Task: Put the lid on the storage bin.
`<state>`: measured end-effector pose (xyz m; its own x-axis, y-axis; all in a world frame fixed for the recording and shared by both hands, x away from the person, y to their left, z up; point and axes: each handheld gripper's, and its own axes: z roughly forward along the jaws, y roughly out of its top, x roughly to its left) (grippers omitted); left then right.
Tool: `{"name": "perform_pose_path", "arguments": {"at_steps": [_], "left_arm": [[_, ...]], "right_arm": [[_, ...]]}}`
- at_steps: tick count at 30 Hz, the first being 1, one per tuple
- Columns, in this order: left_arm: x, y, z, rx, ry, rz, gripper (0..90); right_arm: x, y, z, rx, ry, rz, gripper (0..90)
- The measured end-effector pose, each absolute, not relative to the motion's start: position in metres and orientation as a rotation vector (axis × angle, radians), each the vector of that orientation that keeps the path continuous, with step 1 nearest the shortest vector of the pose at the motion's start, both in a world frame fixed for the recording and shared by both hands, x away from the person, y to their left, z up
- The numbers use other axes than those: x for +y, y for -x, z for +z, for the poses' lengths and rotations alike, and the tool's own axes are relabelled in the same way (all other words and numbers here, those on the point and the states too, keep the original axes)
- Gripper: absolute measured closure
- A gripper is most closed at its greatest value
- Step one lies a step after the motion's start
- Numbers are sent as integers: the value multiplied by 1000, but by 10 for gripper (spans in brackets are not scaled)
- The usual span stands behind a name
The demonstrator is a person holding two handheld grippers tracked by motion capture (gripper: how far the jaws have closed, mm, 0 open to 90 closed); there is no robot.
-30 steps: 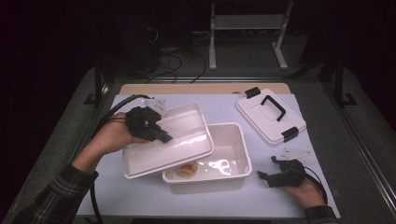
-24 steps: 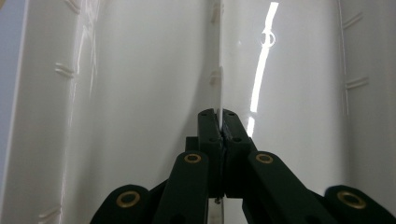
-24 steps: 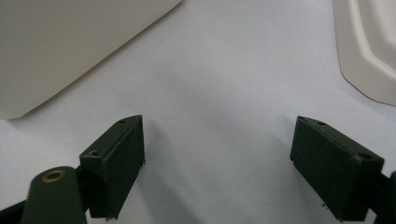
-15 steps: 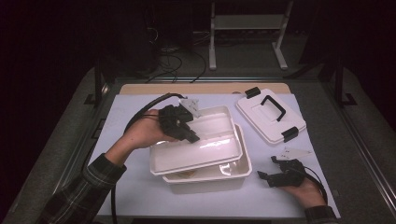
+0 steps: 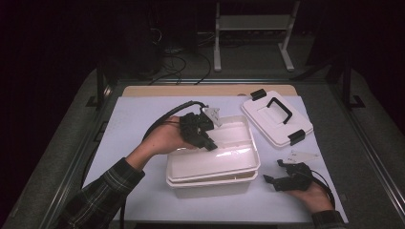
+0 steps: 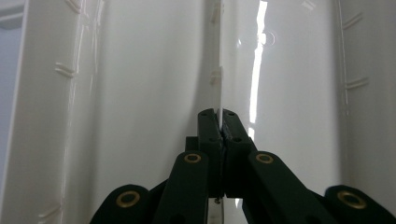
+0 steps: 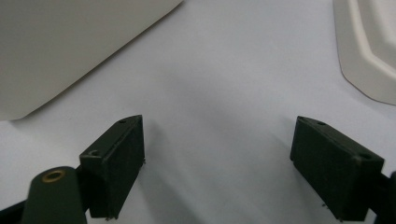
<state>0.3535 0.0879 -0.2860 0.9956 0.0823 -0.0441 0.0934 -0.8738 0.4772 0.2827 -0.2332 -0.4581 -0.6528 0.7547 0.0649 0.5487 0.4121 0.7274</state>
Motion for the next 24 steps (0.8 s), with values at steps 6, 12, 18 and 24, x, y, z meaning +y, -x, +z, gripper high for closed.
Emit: {"name": "perform_pose_path", "arguments": {"at_steps": [6,12,18,24], "left_arm": [[87,-354,-302,136,-2661,-44,886],[88,-356,-309,142,-2662,-61,886],[88,-355,-313,151,-2659,-59,885],[89,-356,-312,152,-2654,-63,830]], "right_arm": [[-233,-283,-458,2397,-1138,1077,171],[-233,-283,-458,2397,-1137,1076,171],[-233,-283,-458,2397,-1136,1075,171],[-232,-282,-458,2396,-1130,1066,169]]}}
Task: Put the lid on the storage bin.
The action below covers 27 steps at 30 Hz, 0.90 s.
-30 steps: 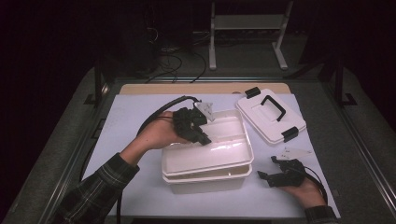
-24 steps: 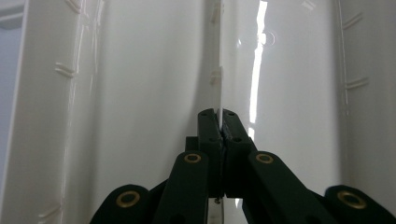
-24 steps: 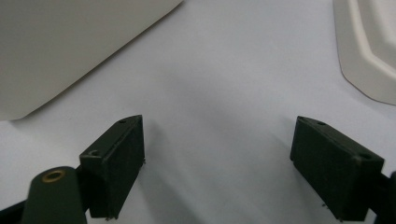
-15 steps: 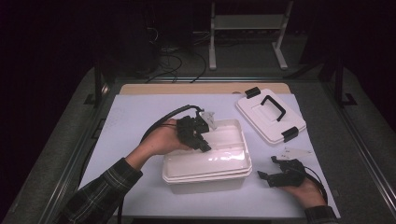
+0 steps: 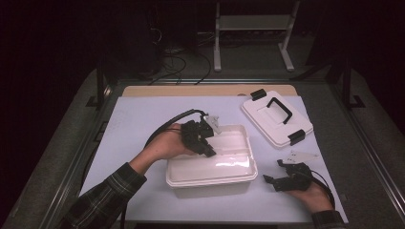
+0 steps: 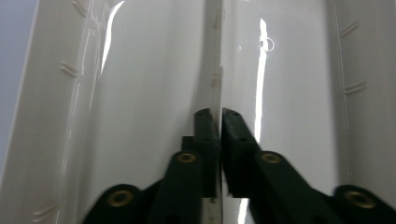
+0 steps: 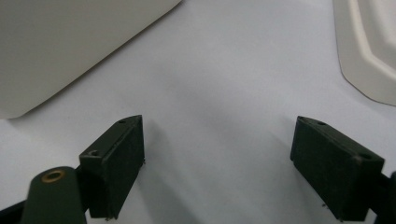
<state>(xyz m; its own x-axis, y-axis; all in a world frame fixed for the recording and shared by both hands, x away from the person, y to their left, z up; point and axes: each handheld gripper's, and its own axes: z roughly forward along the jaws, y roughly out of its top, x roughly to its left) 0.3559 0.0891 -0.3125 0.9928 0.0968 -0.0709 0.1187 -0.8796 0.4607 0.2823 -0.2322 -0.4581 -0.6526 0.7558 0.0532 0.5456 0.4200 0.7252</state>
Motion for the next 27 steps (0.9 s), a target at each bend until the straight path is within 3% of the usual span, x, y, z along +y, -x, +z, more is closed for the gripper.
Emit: {"name": "perform_pose_path", "arguments": {"at_steps": [2,14,27], "left_arm": [[91,-356,-310,159,-2643,-66,736],[121,-351,-289,181,-2595,-27,374],[191,-340,-285,302,-2572,68,220]], "right_arm": [[-231,-282,-458,2398,-1122,1055,164],[-229,-281,-458,2389,-1115,1022,137],[-229,-282,-459,2388,-1119,1024,131]]}}
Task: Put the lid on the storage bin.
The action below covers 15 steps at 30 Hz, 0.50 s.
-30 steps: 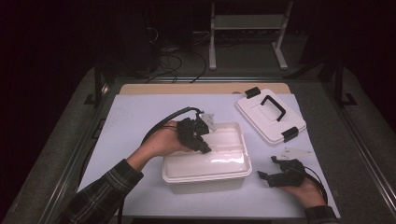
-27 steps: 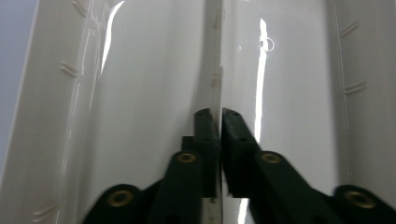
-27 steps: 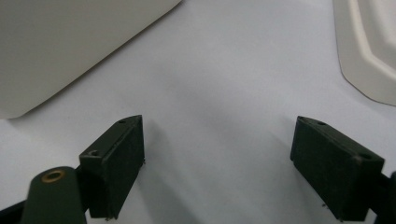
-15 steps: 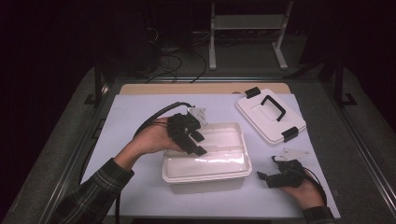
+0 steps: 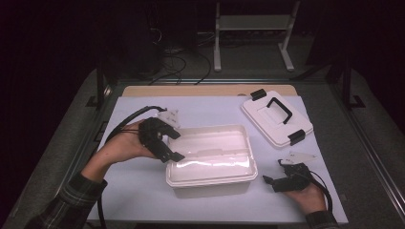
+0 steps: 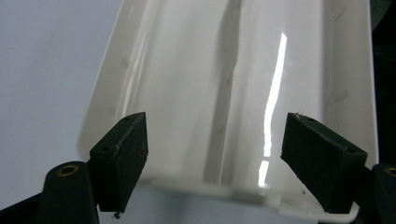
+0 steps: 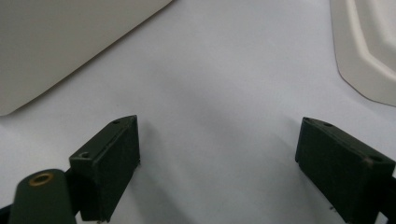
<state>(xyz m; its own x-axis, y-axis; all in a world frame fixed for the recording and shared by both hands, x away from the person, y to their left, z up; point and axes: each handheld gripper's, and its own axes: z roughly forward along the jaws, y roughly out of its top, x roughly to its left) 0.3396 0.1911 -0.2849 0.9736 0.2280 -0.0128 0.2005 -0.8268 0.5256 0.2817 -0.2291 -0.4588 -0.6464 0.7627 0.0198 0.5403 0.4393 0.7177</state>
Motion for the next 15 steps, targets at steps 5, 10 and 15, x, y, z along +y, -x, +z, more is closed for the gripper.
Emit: {"name": "perform_pose_path", "arguments": {"at_steps": [5,10,15], "left_arm": [[223,-338,-293,382,-2564,96,195],[248,-335,-314,464,-2563,124,174],[265,-332,-341,543,-2558,157,139]], "right_arm": [[-229,-281,-459,2388,-1119,1023,132],[-229,-281,-458,2388,-1118,1020,133],[-229,-281,-458,2388,-1113,1013,133]]}}
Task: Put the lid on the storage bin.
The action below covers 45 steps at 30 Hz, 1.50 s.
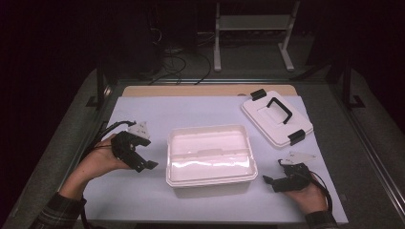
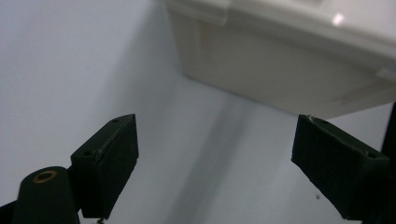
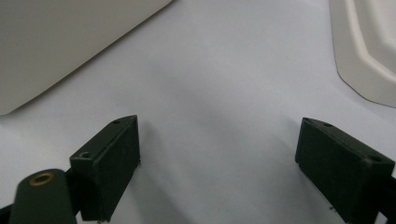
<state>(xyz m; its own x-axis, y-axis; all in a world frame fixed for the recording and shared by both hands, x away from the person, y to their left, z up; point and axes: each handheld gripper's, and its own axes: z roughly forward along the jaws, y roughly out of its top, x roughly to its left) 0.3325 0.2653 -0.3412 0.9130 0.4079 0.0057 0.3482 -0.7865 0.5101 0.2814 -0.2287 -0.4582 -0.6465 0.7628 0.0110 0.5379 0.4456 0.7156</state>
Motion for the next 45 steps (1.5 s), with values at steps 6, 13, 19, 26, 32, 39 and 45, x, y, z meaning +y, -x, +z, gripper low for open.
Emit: {"name": "perform_pose_path", "arguments": {"at_steps": [6,13,19,26,32,39,45], "left_arm": [[281,-332,-379,625,-2550,159,86],[291,-327,-422,685,-2506,181,76],[297,-327,-435,703,-2507,191,49],[301,-323,-440,679,-2456,212,19],[308,-317,-447,666,-2368,241,17],[314,-313,-452,656,-2296,262,18],[313,-312,-453,664,-2295,272,17]], "right_arm": [[-229,-282,-458,2388,-1121,1020,131],[-229,-282,-457,2394,-1123,1011,139],[-227,-286,-451,2419,-1138,992,141],[-227,-295,-436,2412,-1146,1010,142],[-227,-303,-424,2399,-1155,1024,143],[-226,-318,-411,2387,-1144,1002,143],[-231,-335,-399,2354,-1160,1005,143]]}}
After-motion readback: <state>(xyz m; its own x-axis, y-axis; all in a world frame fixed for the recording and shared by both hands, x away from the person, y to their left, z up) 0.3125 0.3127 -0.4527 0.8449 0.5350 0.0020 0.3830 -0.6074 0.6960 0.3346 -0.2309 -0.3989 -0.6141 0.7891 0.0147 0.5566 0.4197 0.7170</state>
